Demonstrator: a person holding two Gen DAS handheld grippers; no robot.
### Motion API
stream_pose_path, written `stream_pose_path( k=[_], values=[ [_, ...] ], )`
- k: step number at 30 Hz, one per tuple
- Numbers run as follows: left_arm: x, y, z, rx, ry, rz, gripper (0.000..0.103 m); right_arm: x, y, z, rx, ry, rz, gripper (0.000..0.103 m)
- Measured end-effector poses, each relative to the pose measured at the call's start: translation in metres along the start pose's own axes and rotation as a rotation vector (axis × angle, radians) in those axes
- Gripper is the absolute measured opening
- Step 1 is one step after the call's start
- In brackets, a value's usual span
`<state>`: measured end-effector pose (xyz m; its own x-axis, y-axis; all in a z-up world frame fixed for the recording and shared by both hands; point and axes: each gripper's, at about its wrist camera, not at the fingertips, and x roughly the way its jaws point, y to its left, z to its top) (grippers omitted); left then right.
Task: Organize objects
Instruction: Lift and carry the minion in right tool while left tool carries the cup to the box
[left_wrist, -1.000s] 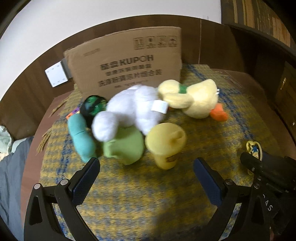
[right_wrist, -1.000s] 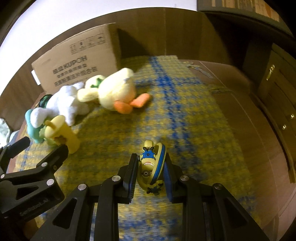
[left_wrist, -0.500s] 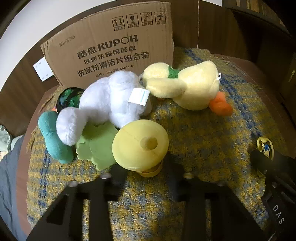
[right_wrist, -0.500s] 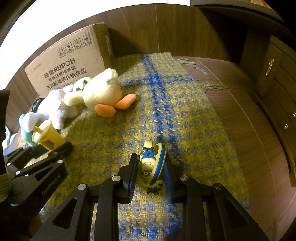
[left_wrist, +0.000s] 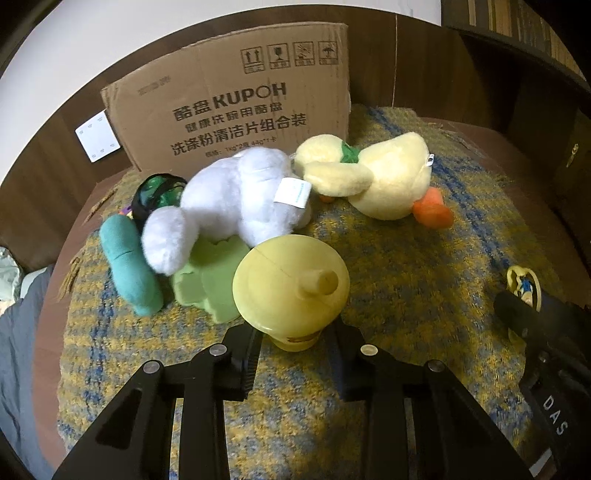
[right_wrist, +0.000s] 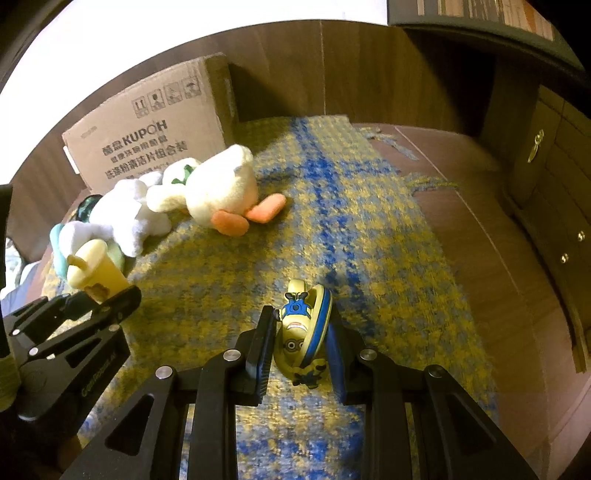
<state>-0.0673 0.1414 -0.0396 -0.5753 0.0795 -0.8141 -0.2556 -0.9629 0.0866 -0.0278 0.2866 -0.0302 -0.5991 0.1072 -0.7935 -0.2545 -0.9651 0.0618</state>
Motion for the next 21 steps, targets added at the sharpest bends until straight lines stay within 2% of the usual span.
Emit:
stream_pose_path(
  k=[21],
  values=[
    [-0.044,0.070,0.014,-0.094,-0.130,0.043,0.032,-0.033,0.068,0.028,-0.099,-0.112,0.056,0.027]
  ],
)
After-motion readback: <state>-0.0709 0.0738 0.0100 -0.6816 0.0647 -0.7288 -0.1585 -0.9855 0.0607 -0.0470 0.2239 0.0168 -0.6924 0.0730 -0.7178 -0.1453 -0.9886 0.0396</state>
